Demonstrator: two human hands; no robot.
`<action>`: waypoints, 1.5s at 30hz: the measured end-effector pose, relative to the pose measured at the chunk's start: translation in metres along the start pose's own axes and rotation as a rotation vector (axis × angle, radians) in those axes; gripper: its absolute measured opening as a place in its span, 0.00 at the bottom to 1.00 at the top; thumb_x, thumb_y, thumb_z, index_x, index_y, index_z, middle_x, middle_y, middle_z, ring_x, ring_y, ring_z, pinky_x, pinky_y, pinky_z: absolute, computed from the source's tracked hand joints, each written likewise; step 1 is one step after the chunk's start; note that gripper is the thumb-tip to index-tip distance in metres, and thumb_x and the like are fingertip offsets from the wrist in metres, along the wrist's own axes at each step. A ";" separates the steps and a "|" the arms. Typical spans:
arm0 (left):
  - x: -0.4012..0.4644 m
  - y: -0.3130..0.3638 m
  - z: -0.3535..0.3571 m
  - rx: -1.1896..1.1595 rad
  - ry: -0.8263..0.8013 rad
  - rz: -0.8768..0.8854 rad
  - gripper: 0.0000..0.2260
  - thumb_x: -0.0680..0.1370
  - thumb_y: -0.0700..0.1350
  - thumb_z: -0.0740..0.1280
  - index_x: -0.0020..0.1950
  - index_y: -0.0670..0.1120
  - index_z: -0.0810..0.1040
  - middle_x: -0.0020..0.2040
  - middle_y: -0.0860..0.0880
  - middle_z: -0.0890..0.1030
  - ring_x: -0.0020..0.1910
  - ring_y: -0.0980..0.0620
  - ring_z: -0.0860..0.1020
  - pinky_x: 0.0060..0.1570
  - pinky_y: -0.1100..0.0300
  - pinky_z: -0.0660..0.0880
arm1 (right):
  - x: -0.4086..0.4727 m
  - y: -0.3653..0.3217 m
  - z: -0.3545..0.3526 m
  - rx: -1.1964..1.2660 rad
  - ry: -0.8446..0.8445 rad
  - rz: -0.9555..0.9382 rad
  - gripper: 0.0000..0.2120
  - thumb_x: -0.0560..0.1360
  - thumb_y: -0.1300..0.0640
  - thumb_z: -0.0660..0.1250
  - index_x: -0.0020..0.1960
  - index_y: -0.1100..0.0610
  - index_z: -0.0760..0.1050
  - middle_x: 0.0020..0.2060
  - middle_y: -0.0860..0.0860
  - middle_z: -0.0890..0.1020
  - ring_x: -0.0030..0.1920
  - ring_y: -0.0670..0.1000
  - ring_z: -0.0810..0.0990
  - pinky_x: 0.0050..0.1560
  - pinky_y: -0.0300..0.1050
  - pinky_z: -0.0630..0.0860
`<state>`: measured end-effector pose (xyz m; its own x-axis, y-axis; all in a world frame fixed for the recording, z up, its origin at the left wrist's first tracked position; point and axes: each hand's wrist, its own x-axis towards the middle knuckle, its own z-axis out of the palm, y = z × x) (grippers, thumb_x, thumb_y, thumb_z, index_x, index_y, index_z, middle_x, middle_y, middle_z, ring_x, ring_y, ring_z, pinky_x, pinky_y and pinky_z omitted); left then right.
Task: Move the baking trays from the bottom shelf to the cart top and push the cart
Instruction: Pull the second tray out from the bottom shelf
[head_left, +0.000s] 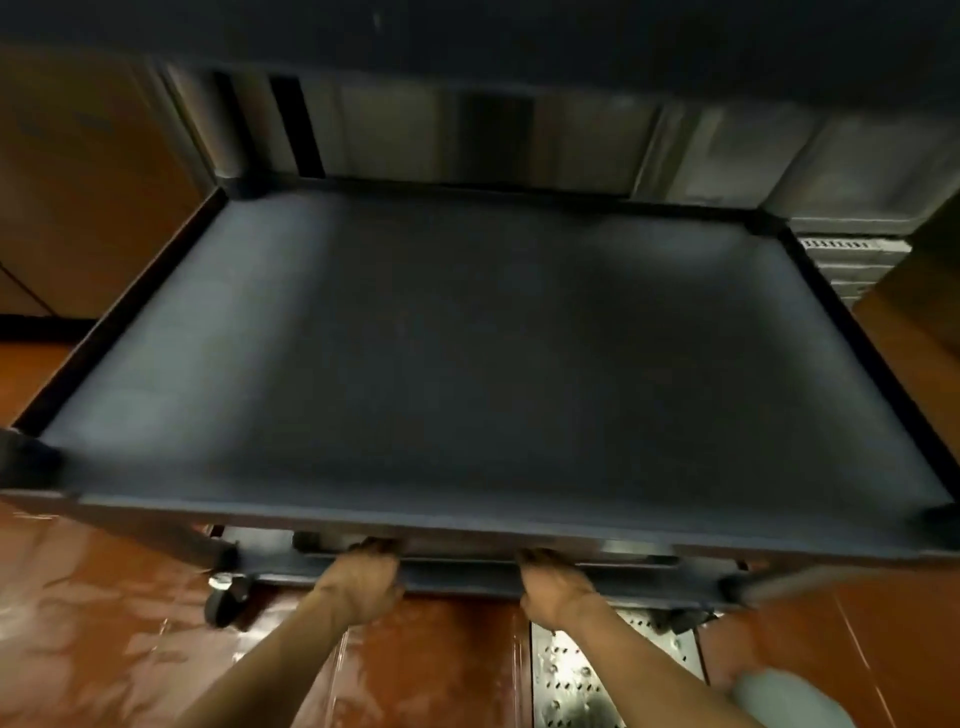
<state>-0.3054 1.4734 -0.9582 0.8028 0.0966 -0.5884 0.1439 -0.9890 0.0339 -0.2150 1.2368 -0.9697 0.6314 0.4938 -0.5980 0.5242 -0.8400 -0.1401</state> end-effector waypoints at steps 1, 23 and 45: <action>0.008 -0.002 0.008 -0.021 0.003 0.001 0.24 0.81 0.52 0.58 0.75 0.46 0.62 0.72 0.42 0.70 0.68 0.45 0.71 0.67 0.54 0.67 | 0.009 0.003 0.007 -0.009 0.004 0.020 0.23 0.76 0.60 0.63 0.71 0.57 0.65 0.67 0.58 0.72 0.64 0.59 0.72 0.66 0.51 0.69; 0.064 0.006 0.068 0.198 0.105 -0.138 0.27 0.79 0.40 0.64 0.76 0.48 0.58 0.77 0.42 0.60 0.72 0.42 0.65 0.68 0.46 0.66 | 0.066 0.012 0.048 -0.211 0.250 0.005 0.19 0.73 0.66 0.71 0.63 0.61 0.73 0.63 0.59 0.76 0.61 0.59 0.76 0.62 0.52 0.74; -0.006 -0.021 0.017 0.259 0.393 -0.014 0.22 0.80 0.39 0.63 0.73 0.46 0.64 0.67 0.42 0.75 0.62 0.43 0.76 0.59 0.51 0.73 | -0.004 0.011 0.000 -0.252 0.520 -0.056 0.22 0.60 0.62 0.80 0.53 0.58 0.80 0.44 0.57 0.85 0.41 0.59 0.84 0.39 0.48 0.80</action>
<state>-0.3230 1.4921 -0.9688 0.9673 0.0960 -0.2348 0.0475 -0.9778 -0.2042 -0.2123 1.2257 -0.9687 0.7632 0.6349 -0.1201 0.6444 -0.7614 0.0704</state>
